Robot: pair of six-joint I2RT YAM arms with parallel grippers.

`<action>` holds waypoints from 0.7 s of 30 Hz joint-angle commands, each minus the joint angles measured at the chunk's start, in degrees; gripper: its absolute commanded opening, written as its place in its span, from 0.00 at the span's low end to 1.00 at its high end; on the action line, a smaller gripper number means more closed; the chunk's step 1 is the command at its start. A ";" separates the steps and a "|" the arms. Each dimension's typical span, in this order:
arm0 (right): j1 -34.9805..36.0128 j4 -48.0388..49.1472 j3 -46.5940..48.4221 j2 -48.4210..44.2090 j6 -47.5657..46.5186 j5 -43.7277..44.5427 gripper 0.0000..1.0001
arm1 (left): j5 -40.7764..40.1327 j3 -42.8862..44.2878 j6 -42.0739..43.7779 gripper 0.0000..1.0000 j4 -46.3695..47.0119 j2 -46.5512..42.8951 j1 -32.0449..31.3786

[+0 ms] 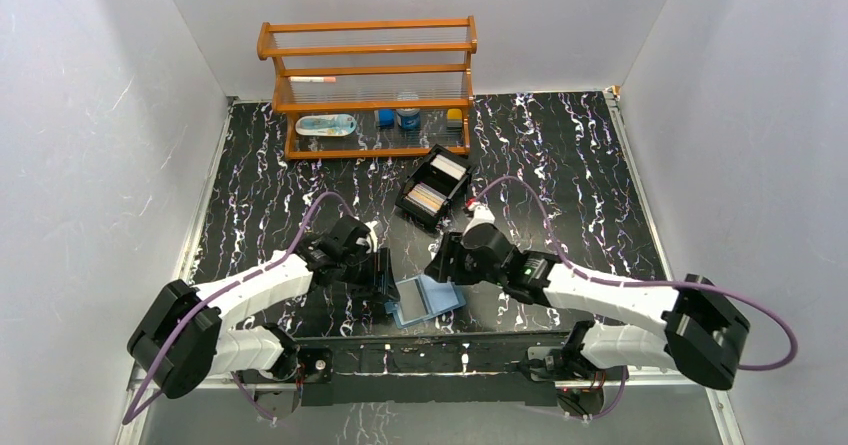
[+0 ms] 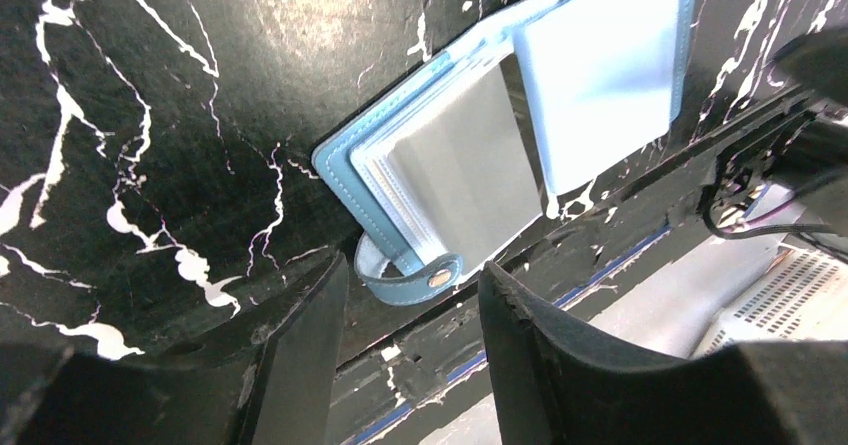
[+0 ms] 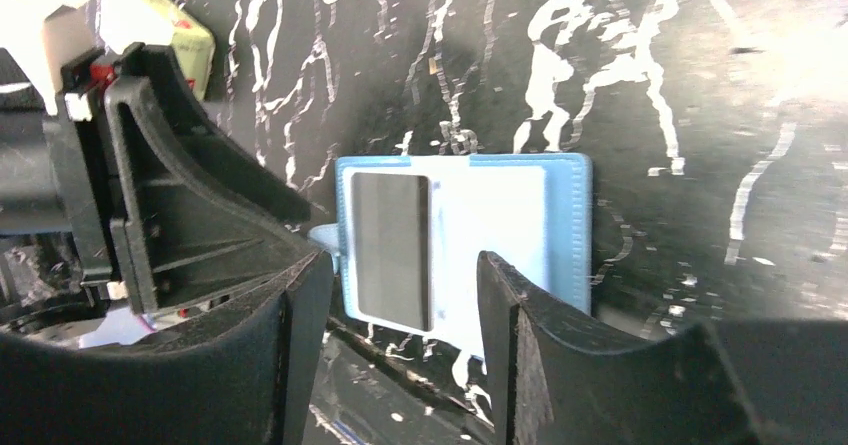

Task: Put the credit cards into the card holder
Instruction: Adjust the card slot at the card holder, then close the card holder at the center of the board.

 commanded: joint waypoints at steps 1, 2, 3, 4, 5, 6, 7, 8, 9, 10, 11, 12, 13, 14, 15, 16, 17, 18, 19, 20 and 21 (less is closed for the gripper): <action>-3.29 -3.80 -2.72 -4.10 -2.59 2.84 0.64 | -0.18 1.69 1.63 0.50 -5.18 0.29 -1.14; -4.39 -3.37 -3.48 -4.24 -2.59 1.48 0.65 | -0.51 1.92 1.49 0.50 -5.38 0.63 -1.41; -5.59 -2.67 -4.13 -4.15 -3.40 -0.05 0.66 | -0.79 2.07 1.47 0.50 -5.49 0.99 -1.75; -6.74 -1.46 -5.26 -3.98 -4.40 -1.58 0.66 | -1.01 2.20 1.42 0.51 -5.58 1.42 -2.00; -7.99 0.37 -6.45 -3.63 -4.92 -3.59 0.67 | -1.19 2.36 1.39 0.53 -5.62 1.90 -2.27; -9.37 2.63 -7.61 -3.05 -5.15 -6.05 0.68 | -1.30 2.48 1.34 0.54 -5.63 2.41 -2.48; -10.74 4.95 -8.68 -2.48 -5.25 -8.87 0.70 | -1.39 2.60 1.25 0.55 -5.65 2.89 -2.73; -11.80 7.22 -9.55 -1.79 -5.19 -11.60 0.72 | -1.40 2.78 1.17 0.56 -5.63 3.29 -2.91; -12.32 9.48 -10.31 -1.12 -5.19 -13.59 0.72 | -1.33 2.94 1.06 0.56 -5.52 3.66 -2.98; -12.63 11.25 -10.83 -0.36 -5.03 -15.30 0.71 | -1.38 3.10 0.91 0.55 -5.31 3.77 -3.13; -12.84 12.49 -11.07 0.43 -4.82 -16.96 0.70 | -1.45 3.27 0.77 0.55 -5.02 3.76 -3.28; -12.91 13.71 -11.14 1.12 -4.83 -18.10 0.69 | -1.42 3.37 0.57 0.54 -4.58 3.64 -3.40; -12.97 14.66 -11.19 1.73 -4.72 -19.38 0.67 | -1.41 3.53 0.43 0.54 -4.12 3.60 -3.59; -12.99 16.02 -11.46 2.17 -4.51 -20.42 0.65 | -1.40 3.64 0.28 0.54 -3.53 3.55 -3.60; -12.99 17.34 -11.87 2.46 -3.97 -21.40 0.63 | -1.40 3.79 0.24 0.54 -3.04 3.70 -3.75; -13.11 18.77 -12.43 2.54 -3.35 -22.10 0.60 | -1.34 3.86 0.19 0.53 -2.40 3.89 -3.89; -13.35 20.20 -13.10 2.52 -3.27 -22.61 0.56 | -1.21 3.79 0.18 0.53 -1.58 4.12 -3.87; -13.83 21.61 -13.77 2.32 -1.53 -23.12 0.52 | -0.92 3.38 0.11 0.51 -0.11 4.34 -3.87; -14.57 23.22 -16.37 2.15 -0.55 -23.69 0.46 | -0.57 2.98 -0.04 0.51 1.39 4.68 -3.87; -15.50 24.67 -17.56 1.85 0.33 -24.48 0.38 | -0.07 2.79 -0.07 0.50 2.72 5.16 -3.87; -16.39 25.45 -18.33 1.41 0.92 -25.07 0.31 | 0.42 2.96 -0.17 0.50 4.02 5.80 -3.87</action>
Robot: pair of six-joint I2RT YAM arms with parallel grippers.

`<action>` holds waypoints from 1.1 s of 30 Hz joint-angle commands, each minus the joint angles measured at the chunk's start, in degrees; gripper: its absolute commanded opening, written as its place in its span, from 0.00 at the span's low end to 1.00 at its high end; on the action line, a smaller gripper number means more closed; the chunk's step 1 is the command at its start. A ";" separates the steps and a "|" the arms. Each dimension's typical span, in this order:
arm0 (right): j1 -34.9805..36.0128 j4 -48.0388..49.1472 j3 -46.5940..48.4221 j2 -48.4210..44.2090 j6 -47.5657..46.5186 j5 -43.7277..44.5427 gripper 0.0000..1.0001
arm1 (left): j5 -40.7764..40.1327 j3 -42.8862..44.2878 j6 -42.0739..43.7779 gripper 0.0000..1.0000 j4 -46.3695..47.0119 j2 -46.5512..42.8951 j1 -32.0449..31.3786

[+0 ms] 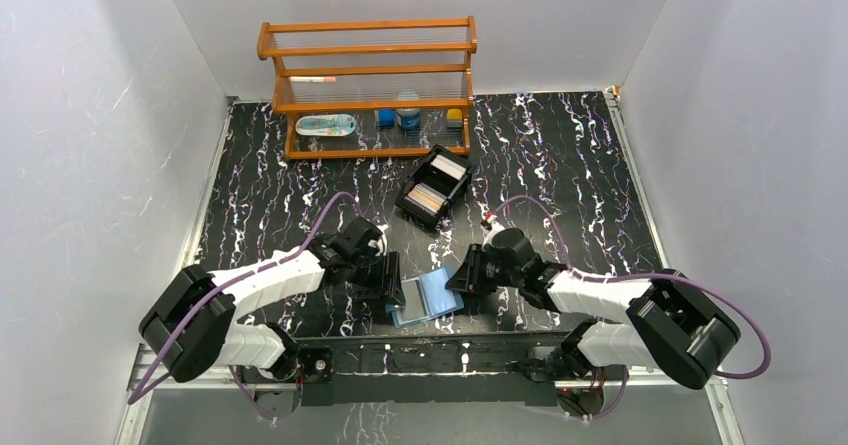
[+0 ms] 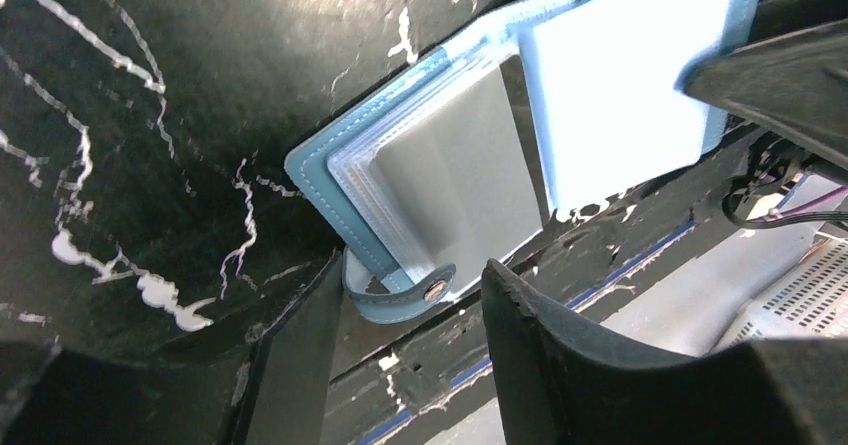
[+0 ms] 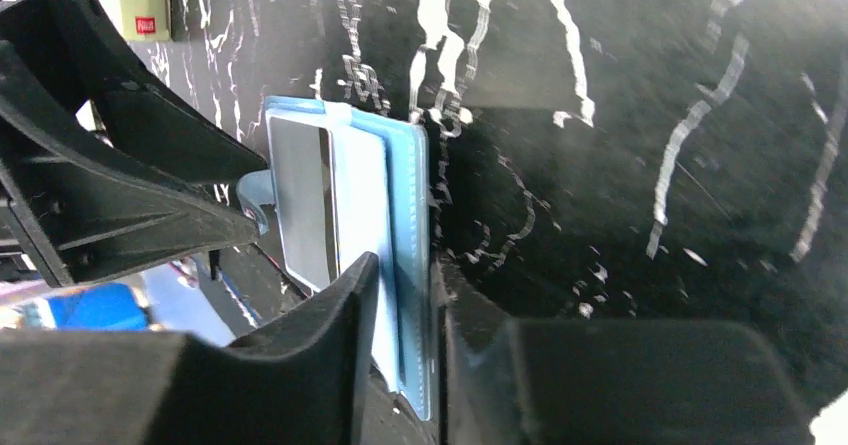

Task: Put the credit cards into the card holder
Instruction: Close the card holder at the center of the board.

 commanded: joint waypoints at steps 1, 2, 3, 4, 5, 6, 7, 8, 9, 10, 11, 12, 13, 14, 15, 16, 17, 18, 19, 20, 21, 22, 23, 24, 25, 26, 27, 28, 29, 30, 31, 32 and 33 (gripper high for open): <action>-3.25 7.71 -4.08 -2.00 3.57 -4.68 0.24 | 2.13 1.56 -0.36 0.50 5.36 2.21 -0.28; -3.59 6.41 -4.22 -3.38 3.51 -4.12 0.18 | 2.04 2.45 0.01 0.50 5.37 3.30 -0.33; -3.89 4.53 -4.31 -4.96 3.26 -3.22 0.15 | 2.06 3.35 0.43 0.50 5.44 4.14 -0.34; -3.99 2.61 -4.38 -6.74 3.09 -2.15 0.12 | 2.15 4.42 0.62 0.50 5.46 5.61 -0.41; -4.12 0.49 -4.26 -8.73 2.97 -1.23 0.11 | 2.07 5.42 0.81 0.50 5.46 6.61 -0.45; -4.12 -2.11 -4.08 -10.79 2.73 -0.31 0.10 | 2.02 6.48 0.91 0.50 5.42 7.40 -0.58; -4.21 -4.93 -3.59 -12.73 2.48 0.89 0.10 | 1.87 7.26 0.96 0.50 5.34 7.89 -0.75; -4.28 -9.27 -2.93 -14.57 2.01 2.07 0.10 | 1.73 8.01 0.92 0.50 5.11 8.58 -0.85; -4.22 -12.53 -2.22 -16.34 1.52 3.75 0.11 | 1.59 8.51 0.84 0.50 4.85 8.93 -1.01; -4.21 -15.11 -1.51 -17.83 1.16 4.87 0.12 | 1.35 8.94 0.60 0.50 4.63 9.26 -1.21; -4.25 -17.09 -0.84 -18.84 0.77 5.62 0.14 | 1.02 9.16 0.35 0.50 4.40 9.52 -1.39; -4.22 -18.41 -0.46 -19.54 0.55 6.05 0.14 | 0.73 9.34 0.15 0.50 4.19 9.84 -1.56; -4.25 -19.12 -0.44 -19.93 0.38 6.15 0.15 | 0.43 9.52 0.12 0.50 3.84 10.28 -1.73; -4.26 -19.37 1.29 -19.82 0.31 5.90 0.14 | 0.02 9.79 0.35 0.51 3.37 10.81 -1.96; -4.24 -19.40 1.85 -19.45 0.53 5.59 0.14 | -0.68 10.29 0.89 0.51 2.54 11.37 -2.42; -4.22 -19.06 2.16 -18.73 0.83 4.93 0.14 | -1.60 11.05 1.41 0.53 1.79 12.37 -2.88; -4.28 -18.93 2.43 -18.13 1.40 4.15 0.15 | -2.27 12.06 2.07 0.54 0.44 13.56 -3.61; -4.24 -18.33 2.55 -17.31 2.07 3.37 0.20 | -2.87 13.09 2.75 0.55 -1.16 14.80 -4.51; -4.26 -16.99 2.63 -16.90 3.03 2.00 0.28 | -4.00 14.17 2.85 0.55 -2.52 16.01 -5.37; -4.22 -15.60 2.79 -17.04 3.94 0.43 0.31 | -5.78 14.36 2.49 0.54 -3.16 15.63 -5.80; -4.07 -12.76 2.91 -17.30 5.59 -2.16 0.37 | -7.85 14.42 2.21 0.49 -4.17 13.86 -5.89; -3.65 -9.44 2.33 -16.76 7.20 -3.69 0.40 | -9.00 14.30 1.93 0.38 -4.52 12.52 -5.91; -3.07 -7.41 1.90 -15.98 7.98 -4.66 0.41 | -9.34 13.91 1.43 0.32 -3.87 11.78 -5.91; -2.44 -5.64 1.69 -15.36 8.65 -5.05 0.42 | -9.29 13.24 1.26 0.28 -3.32 11.10 -5.90; -1.15 -1.35 1.28 -14.07 9.94 -5.72 0.44 | -9.28 12.77 0.84 0.25 -2.85 10.51 -5.86; -0.09 1.02 1.15 -13.18 10.85 -5.93 0.46 | -9.44 12.28 0.39 0.23 -2.53 10.05 -5.91; 1.16 3.18 1.37 -11.04 11.35 -6.18 0.48 | -9.54 11.27 -0.88 0.20 -1.69 8.75 -5.78; 1.93 4.23 1.75 -9.56 11.37 -6.17 0.49 | -9.36 10.40 -1.68 0.19 -0.94 7.51 -5.58; 2.52 5.80 2.01 -7.51 11.33 -6.41 0.49 | -8.74 9.58 -2.51 0.17 -0.13 6.12 -5.01; 3.00 6.86 2.16 -6.18 11.22 -6.67 0.49 | -7.91 9.00 -2.75 0.17 0.37 5.21 -4.46; 3.54 7.31 2.47 -4.56 10.85 -6.81 0.49 | -7.00 8.31 -2.93 0.17 0.77 4.85 -3.76; 4.00 7.02 2.92 -3.03 10.35 -6.64 0.48 | -5.82 7.46 -3.05 0.18 1.24 4.79 -3.04; 4.32 6.63 3.39 -1.53 9.58 -6.59 0.47 | -4.55 6.52 -3.22 0.19 1.59 3.57 -2.28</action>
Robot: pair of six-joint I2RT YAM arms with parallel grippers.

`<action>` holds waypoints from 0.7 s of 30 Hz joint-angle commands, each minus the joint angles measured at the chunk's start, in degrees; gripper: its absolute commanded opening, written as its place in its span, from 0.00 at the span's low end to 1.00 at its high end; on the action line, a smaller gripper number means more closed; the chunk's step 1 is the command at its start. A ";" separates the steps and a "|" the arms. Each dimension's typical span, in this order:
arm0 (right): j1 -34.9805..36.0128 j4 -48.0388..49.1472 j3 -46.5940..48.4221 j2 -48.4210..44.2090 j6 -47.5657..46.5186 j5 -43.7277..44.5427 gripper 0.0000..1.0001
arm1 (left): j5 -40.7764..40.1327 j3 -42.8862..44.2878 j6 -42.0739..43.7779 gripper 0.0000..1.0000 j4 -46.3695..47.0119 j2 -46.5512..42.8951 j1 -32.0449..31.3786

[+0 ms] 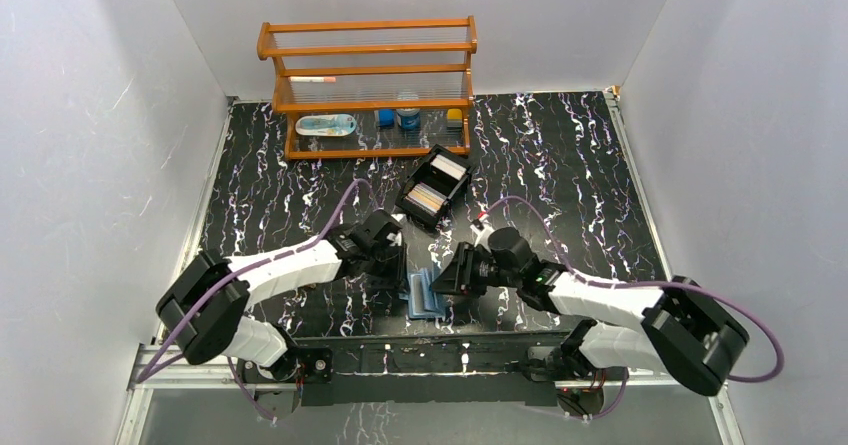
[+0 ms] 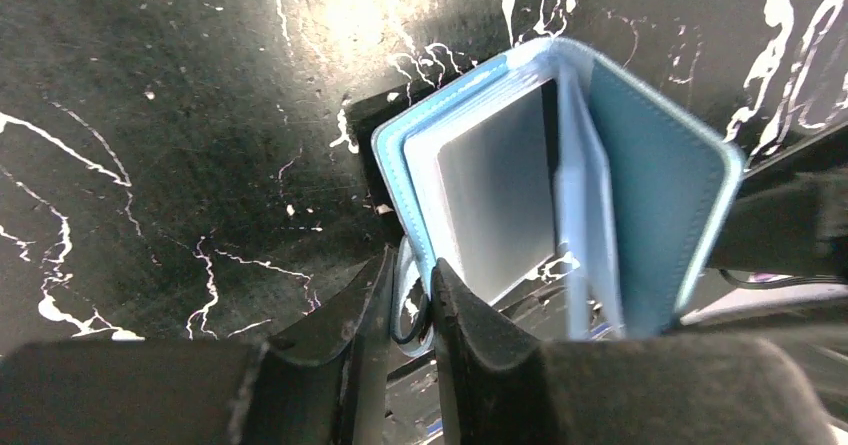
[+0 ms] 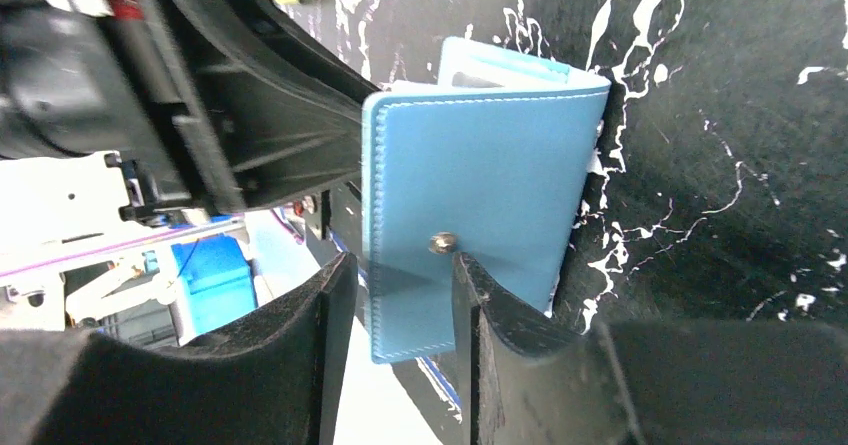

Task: Put the credit cards into the card holder
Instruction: Close the card holder at the center of the board.

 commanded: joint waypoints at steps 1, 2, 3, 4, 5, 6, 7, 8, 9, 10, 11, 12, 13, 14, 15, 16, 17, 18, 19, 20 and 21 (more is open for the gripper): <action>1.82 5.66 3.14 5.70 -1.13 -1.29 0.46 | 4.44 -3.31 -2.00 0.20 2.37 -4.83 3.00; 1.88 6.43 2.81 6.97 -1.13 -1.44 0.46 | 5.31 -4.16 -2.40 0.21 3.17 -5.33 3.43; 1.92 7.73 2.27 8.04 -0.89 -1.62 0.45 | 6.13 -5.01 -2.96 0.22 4.00 -5.80 3.79; 1.95 9.08 1.90 8.79 -0.60 -1.87 0.45 | 6.79 -5.74 -3.57 0.25 4.77 -6.28 4.04; 2.06 10.01 1.71 9.63 -0.52 -2.14 0.45 | 7.59 -6.31 -4.19 0.27 5.41 -6.81 4.29; 2.21 10.39 1.74 9.97 -0.55 -2.20 0.45 | 7.95 -6.80 -4.46 0.28 5.93 -7.27 4.53; 2.48 10.33 1.96 10.33 -0.81 -2.15 0.46 | 8.26 -7.03 -4.69 0.30 6.07 -7.73 4.73; 2.71 10.01 2.29 10.59 -1.05 -2.08 0.47 | 8.50 -7.15 -4.88 0.31 5.98 -8.21 5.05; 3.01 9.88 2.62 10.69 -1.28 -2.08 0.48 | 8.67 -7.31 -4.94 0.32 5.97 -8.44 5.24; 3.29 9.63 2.99 10.63 -1.44 -1.89 0.49 | 8.85 -7.36 -5.00 0.32 5.95 -8.60 5.64; 3.49 9.33 3.40 10.55 -1.59 -1.68 0.50 | 9.02 -7.52 -5.10 0.32 5.82 -8.89 5.85; 3.67 9.14 3.64 10.41 -1.83 -1.61 0.52 | 9.19 -7.67 -5.22 0.33 5.92 -9.18 6.22; 3.77 8.78 3.97 10.29 -2.16 -1.44 0.52 | 9.52 -7.91 -5.32 0.34 6.12 -9.41 6.48; 3.89 8.13 4.32 10.15 -2.44 -1.16 0.53 | 9.79 -8.05 -5.41 0.34 6.21 -9.64 6.82; 3.99 7.44 4.72 9.87 -2.84 -0.75 0.53 | 10.06 -8.16 -5.45 0.34 6.27 -9.87 7.02; 4.05 6.91 4.95 9.64 -3.16 -0.54 0.53 | 10.32 -8.21 -5.45 0.34 6.31 -10.05 7.20; 4.08 6.29 5.09 9.26 -3.42 -0.14 0.54 | 10.52 -8.26 -5.42 0.34 6.30 -10.14 7.35; 4.07 5.79 5.17 8.89 -3.67 0.34 0.54 | 10.77 -8.22 -5.31 0.34 6.16 -10.38 7.50; 4.04 5.16 5.25 8.44 -3.98 0.70 0.53 | 10.91 -8.30 -5.29 0.34 6.11 -10.56 7.64; 4.07 4.21 5.38 7.97 -4.39 1.37 0.52 | 10.89 -8.21 -5.29 0.34 5.92 -10.91 7.69; 4.09 3.19 5.58 7.64 -4.95 1.94 0.48 | 10.87 -8.28 -5.28 0.34 5.61 -11.41 7.71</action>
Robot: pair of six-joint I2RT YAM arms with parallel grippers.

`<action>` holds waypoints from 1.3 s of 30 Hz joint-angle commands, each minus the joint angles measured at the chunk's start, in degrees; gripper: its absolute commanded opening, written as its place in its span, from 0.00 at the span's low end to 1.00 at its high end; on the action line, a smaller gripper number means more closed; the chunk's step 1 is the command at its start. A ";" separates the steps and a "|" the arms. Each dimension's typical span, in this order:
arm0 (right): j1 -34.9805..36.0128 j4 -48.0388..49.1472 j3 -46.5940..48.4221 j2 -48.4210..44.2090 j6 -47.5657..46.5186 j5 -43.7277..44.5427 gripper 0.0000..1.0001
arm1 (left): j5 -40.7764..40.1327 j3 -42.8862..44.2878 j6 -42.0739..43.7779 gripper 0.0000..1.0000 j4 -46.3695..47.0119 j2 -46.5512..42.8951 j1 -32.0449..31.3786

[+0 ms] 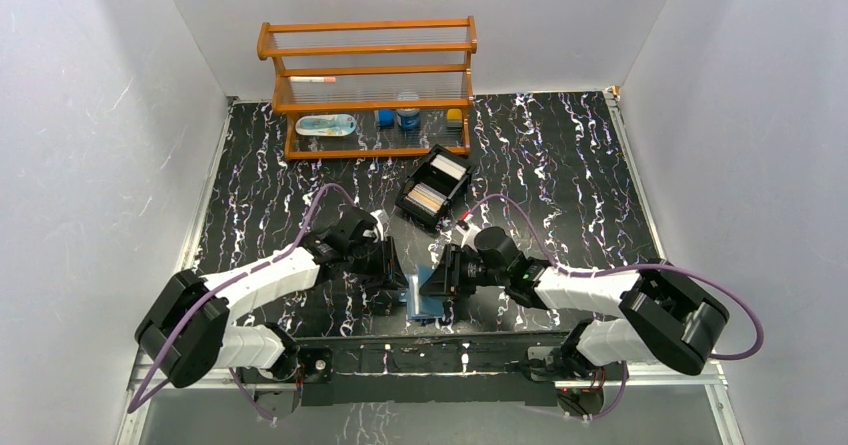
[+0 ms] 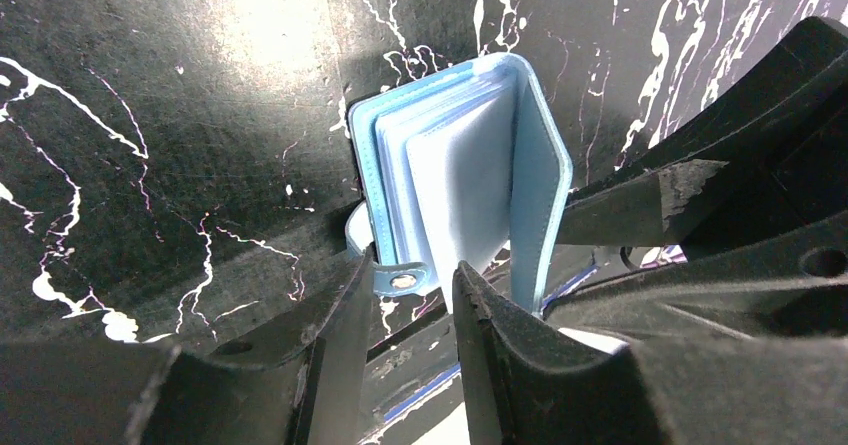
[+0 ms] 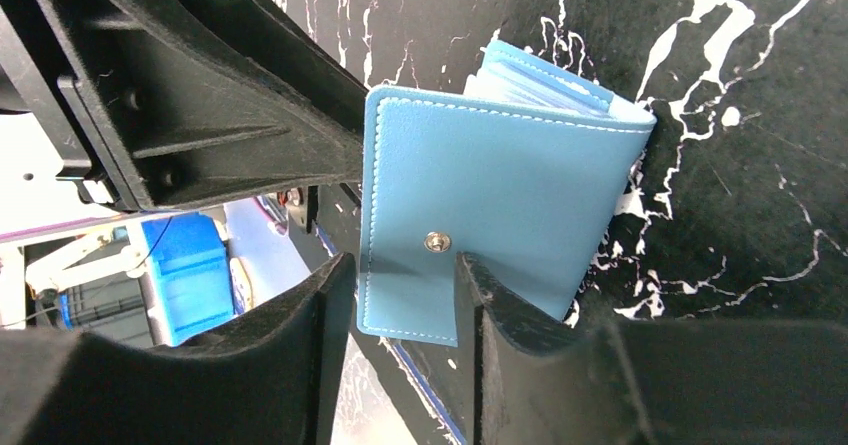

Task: Put the credit cards into the card holder
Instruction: Close the card holder at the center of the board.

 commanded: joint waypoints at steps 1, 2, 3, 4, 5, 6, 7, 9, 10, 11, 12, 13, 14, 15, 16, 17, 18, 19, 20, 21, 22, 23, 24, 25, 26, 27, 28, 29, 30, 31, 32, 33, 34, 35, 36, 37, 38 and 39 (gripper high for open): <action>0.37 -3.44 2.73 -2.65 -3.30 3.18 0.42 | 2.07 -0.65 -0.28 0.34 -0.70 -3.17 0.60; 0.37 -4.45 3.07 -2.89 -4.00 3.78 0.38 | 1.82 -0.62 -0.26 0.34 -1.05 -3.69 0.61; 0.37 -5.54 3.34 -3.06 -4.40 4.26 0.34 | 1.63 -0.58 -0.28 0.34 -1.43 -4.13 0.65; 0.37 -6.29 3.48 -3.26 -4.80 4.65 0.31 | 1.38 -0.48 -0.14 0.34 -1.90 -4.61 0.69; 0.37 -6.70 3.59 -3.44 -4.97 4.94 0.30 | 1.05 -0.36 0.12 0.35 -2.56 -5.00 0.82; 0.37 -6.81 3.60 -3.56 -5.10 5.07 0.30 | 0.52 -0.16 0.32 0.36 -3.29 -5.30 0.79; 0.37 -6.74 3.60 -3.65 -5.13 5.00 0.33 | 0.15 -0.14 0.46 0.36 -3.84 -5.73 0.74; 0.35 -6.40 3.75 -3.68 -5.26 4.46 0.41 | -1.37 -0.53 0.54 0.37 -4.84 -6.40 0.78; 0.33 -6.49 3.96 -3.87 -5.31 4.28 0.44 | -2.09 -0.75 0.52 0.37 -5.36 -6.61 0.88; 0.32 -7.17 4.20 -4.32 -5.35 4.24 0.46 | -2.66 -1.09 0.53 0.36 -5.91 -6.74 0.96; 0.37 -7.80 4.40 -4.87 -5.42 4.62 0.46 | -3.14 -1.14 0.52 0.35 -6.58 -6.62 1.04; 0.37 -9.12 4.75 -5.65 -5.63 5.09 0.46 | -3.45 -1.14 0.58 0.35 -7.50 -6.39 1.21; 0.36 -10.58 4.92 -6.45 -5.87 5.62 0.46 | -3.60 -1.19 0.66 0.34 -7.82 -6.26 1.29; 0.37 -12.76 5.69 -7.39 -6.46 6.39 0.45 | -3.70 -1.28 0.68 0.34 -8.06 -6.21 1.31; 0.35 -15.36 6.45 -8.17 -7.04 7.40 0.44 | -3.76 -1.42 0.71 0.34 -8.13 -6.36 1.35; 0.35 -17.76 6.98 -8.94 -7.44 8.59 0.41 | -3.79 -1.67 0.71 0.34 -8.02 -6.48 1.39; 0.37 -19.17 7.18 -9.63 -7.77 9.48 0.37 | -3.80 -2.06 0.57 0.33 -7.81 -6.50 1.40; 0.37 -20.01 7.18 -10.11 -7.95 10.27 0.32 | -3.76 -2.48 0.50 0.33 -7.45 -6.39 1.45; 0.37 -20.35 7.02 -10.24 -7.99 10.74 0.28 | -3.41 -2.85 0.45 0.31 -6.93 -6.15 1.48; 0.37 -20.28 6.84 -10.25 -7.92 10.94 0.24 | -2.94 -3.22 0.38 0.30 -6.49 -5.72 1.55; 0.37 -19.99 6.73 -10.05 -7.77 11.00 0.21 | -2.59 -3.51 0.30 0.28 -6.10 -5.31 1.57; 0.37 -19.61 6.64 -9.62 -7.61 11.01 0.19 | -2.29 -3.85 0.23 0.26 -5.59 -4.81 1.57; 0.37 -18.83 6.56 -8.99 -7.39 10.82 0.18 | -1.96 -4.36 0.12 0.25 -4.92 -4.42 1.53; 0.37 -17.88 6.58 -8.19 -7.27 10.43 0.18 | -1.69 -4.75 0.10 0.25 -4.36 -3.88 1.65; 0.40 -17.06 6.78 -7.21 -7.17 9.99 0.18 | -1.24 -4.97 0.05 0.24 -3.79 -3.26 1.73; 0.50 -16.26 7.15 -5.88 -7.21 9.43 0.18 | -0.73 -5.24 0.05 0.23 -3.18 -2.58 1.75; 0.77 -15.45 7.70 -4.48 -7.46 8.75 0.19 | 0.11 -5.46 0.01 0.23 -2.23 -1.95 1.82; 1.33 -15.00 8.37 -3.04 -7.66 8.29 0.19 | 1.53 -5.75 0.17 0.22 -0.58 -1.41 1.84; 2.00 -14.89 9.16 -1.70 -7.86 8.34 0.20 | 3.48 -6.25 0.34 0.22 1.58 -0.95 1.84; 2.71 -14.95 9.85 -0.40 -7.97 8.89 0.20 | 5.27 -6.80 -0.04 0.22 3.93 -0.62 1.84; 3.22 -14.84 10.48 1.17 -7.98 9.43 0.20 | 6.27 -7.09 -0.48 0.22 5.42 -0.34 1.84; 3.67 -14.65 10.95 2.40 -7.99 9.72 0.20 | 6.72 -7.18 -0.70 0.22 6.21 -0.11 1.83; 4.09 -14.47 11.39 3.57 -7.91 9.86 0.20 | 7.07 -7.41 -0.88 0.22 6.71 -0.15 1.84; 4.52 -14.31 11.76 4.70 -7.96 10.14 0.21 | 7.17 -7.65 -0.99 0.22 7.22 -0.17 1.84; 4.92 -14.10 12.17 5.71 -7.99 10.53 0.21 | 7.18 -7.91 -0.96 0.23 7.40 -0.18 1.88; 5.28 -13.74 12.43 6.56 -7.87 10.64 0.21 | 7.12 -7.97 -0.82 0.23 7.49 -0.13 1.86; 5.47 -13.08 12.52 7.36 -7.65 10.40 0.22 | 7.17 -7.96 -0.57 0.24 7.78 -0.03 1.84; 5.73 -12.67 12.64 8.06 -7.42 10.32 0.22 | 7.03 -7.95 -0.53 0.25 7.93 0.12 1.84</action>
